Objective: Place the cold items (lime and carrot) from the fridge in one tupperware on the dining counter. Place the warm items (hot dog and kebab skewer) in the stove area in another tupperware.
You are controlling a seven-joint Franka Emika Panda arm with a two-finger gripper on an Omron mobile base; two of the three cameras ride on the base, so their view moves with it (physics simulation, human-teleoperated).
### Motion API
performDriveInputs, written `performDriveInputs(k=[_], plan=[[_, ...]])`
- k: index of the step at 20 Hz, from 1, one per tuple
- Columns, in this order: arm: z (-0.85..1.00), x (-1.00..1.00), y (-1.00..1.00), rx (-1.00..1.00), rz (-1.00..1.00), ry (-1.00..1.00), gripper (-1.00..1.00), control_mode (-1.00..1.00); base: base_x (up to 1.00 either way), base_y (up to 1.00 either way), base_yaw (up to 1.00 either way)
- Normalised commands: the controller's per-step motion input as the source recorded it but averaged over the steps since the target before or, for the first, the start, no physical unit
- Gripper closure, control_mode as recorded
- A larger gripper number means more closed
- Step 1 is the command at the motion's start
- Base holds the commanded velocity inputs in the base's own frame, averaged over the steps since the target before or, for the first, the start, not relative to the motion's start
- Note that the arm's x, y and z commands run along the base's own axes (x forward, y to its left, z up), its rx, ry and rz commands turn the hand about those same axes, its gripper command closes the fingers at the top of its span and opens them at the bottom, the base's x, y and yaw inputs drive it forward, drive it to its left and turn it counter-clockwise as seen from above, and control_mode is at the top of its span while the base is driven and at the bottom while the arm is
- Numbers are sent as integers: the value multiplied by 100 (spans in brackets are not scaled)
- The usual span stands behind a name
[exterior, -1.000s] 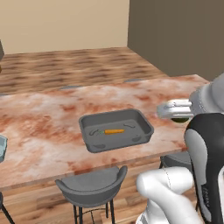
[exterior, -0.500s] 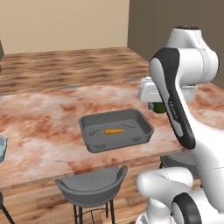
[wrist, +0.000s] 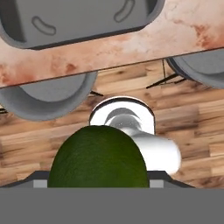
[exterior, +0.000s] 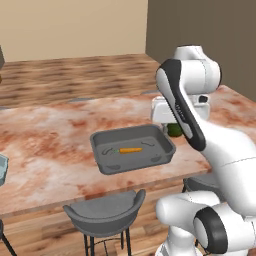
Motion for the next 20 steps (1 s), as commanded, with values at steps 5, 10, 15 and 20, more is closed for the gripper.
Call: performDriveInputs(k=[5,10,15,20], plan=[[-57,56,-1,0,1,0,100,-100,0,0,0],[-56,59,-4,0,2,2,100,-100,0,0,0],[-52,67,-4,0,2,6,100,-100,0,0,0],[-50,63,-4,0,2,5,100,-100,0,0,0]])
